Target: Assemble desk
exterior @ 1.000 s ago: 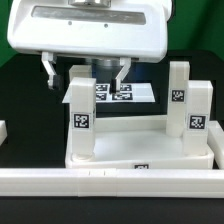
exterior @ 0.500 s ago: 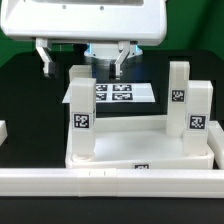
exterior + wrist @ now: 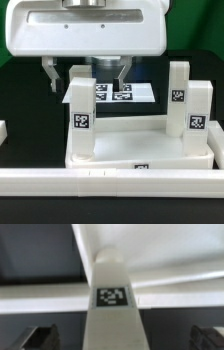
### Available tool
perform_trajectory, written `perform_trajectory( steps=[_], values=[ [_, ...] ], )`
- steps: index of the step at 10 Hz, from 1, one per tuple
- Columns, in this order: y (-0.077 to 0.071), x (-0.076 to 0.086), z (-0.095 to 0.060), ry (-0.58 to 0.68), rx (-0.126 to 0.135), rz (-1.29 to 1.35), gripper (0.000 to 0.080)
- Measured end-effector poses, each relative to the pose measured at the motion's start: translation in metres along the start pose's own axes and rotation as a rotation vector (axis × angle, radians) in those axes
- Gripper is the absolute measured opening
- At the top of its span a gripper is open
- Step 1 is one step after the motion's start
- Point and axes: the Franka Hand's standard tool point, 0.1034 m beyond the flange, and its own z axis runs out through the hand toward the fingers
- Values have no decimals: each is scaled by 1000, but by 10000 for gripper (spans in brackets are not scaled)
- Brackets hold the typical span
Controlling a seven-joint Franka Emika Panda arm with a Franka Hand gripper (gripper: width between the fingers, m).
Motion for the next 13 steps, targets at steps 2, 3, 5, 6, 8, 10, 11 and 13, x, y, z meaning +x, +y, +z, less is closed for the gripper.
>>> perform_trajectory(
  steps=[2, 3, 5, 6, 8, 10, 11, 13],
  values=[
    [2, -3, 3, -119, 15, -7, 649],
    [4, -3, 3, -199, 16, -16, 649],
    [5, 6, 3, -215, 14, -21, 649],
    [5, 7, 2, -215, 14, -21, 649],
    [7, 11, 0, -208, 14, -20, 649],
    [6, 13, -1, -203, 14, -22, 415],
    [6, 13, -1, -203, 14, -22, 415],
    [6, 13, -1, -202, 14, -20, 288]
  ],
)
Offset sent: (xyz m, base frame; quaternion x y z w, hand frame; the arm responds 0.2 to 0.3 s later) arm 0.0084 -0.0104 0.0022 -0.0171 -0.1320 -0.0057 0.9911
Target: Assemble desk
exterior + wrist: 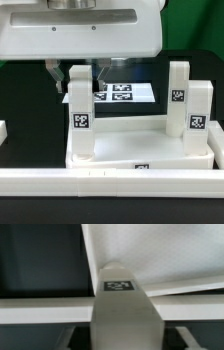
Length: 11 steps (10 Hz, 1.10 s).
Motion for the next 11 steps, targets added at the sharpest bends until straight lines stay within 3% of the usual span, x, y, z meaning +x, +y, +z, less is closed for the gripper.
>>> perform_trajectory(
  steps=[5, 11],
  values=[
    [0, 0, 0, 1, 1, 219, 288],
    [0, 3, 2, 36, 42, 830, 289]
  ],
)
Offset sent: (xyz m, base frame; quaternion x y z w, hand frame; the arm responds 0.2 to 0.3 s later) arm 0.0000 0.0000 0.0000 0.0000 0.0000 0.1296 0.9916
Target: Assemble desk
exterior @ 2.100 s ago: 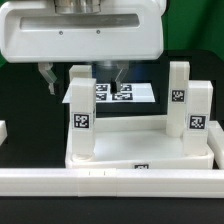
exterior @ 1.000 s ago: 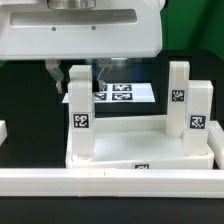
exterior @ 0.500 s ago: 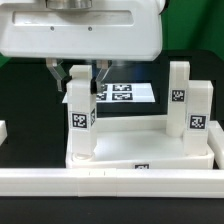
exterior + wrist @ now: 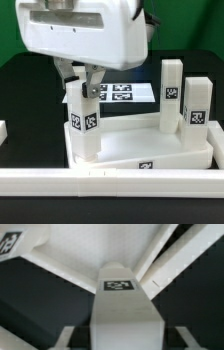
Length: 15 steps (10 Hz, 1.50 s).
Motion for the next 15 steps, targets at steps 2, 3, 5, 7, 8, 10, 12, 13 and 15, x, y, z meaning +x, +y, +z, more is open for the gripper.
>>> perform_trajectory(
  steps=[2, 3, 5, 7, 8, 10, 12, 13, 15],
  values=[
    [1, 1, 0, 4, 6, 180, 289],
    [1, 1, 0, 0, 10, 251, 290],
    [2, 2, 1, -1, 10, 279, 366],
    [2, 1, 2, -1, 5, 255, 502],
    [1, -2, 3, -3, -5, 217, 620],
    [1, -2, 3, -2, -6, 2, 644],
    [2, -2, 4, -4, -7, -181, 649],
    [2, -2, 4, -3, -9, -272, 649],
    [0, -3, 5, -4, -8, -439, 649]
  ],
)
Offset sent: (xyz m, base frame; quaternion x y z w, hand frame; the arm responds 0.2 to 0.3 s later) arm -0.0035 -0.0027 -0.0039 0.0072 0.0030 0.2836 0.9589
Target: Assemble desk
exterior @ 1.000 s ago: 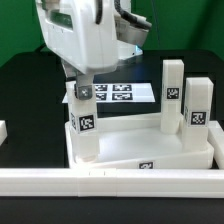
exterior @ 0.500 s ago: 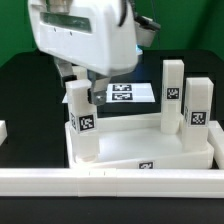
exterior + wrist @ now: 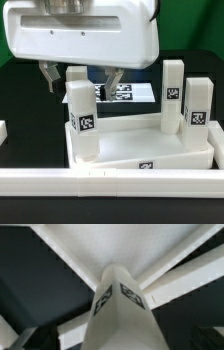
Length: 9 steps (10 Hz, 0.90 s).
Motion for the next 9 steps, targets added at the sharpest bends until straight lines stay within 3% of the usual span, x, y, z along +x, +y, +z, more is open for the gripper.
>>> perform_trajectory(
  steps=[9],
  values=[
    [3, 0, 0, -8, -46, -629, 649]
  ],
)
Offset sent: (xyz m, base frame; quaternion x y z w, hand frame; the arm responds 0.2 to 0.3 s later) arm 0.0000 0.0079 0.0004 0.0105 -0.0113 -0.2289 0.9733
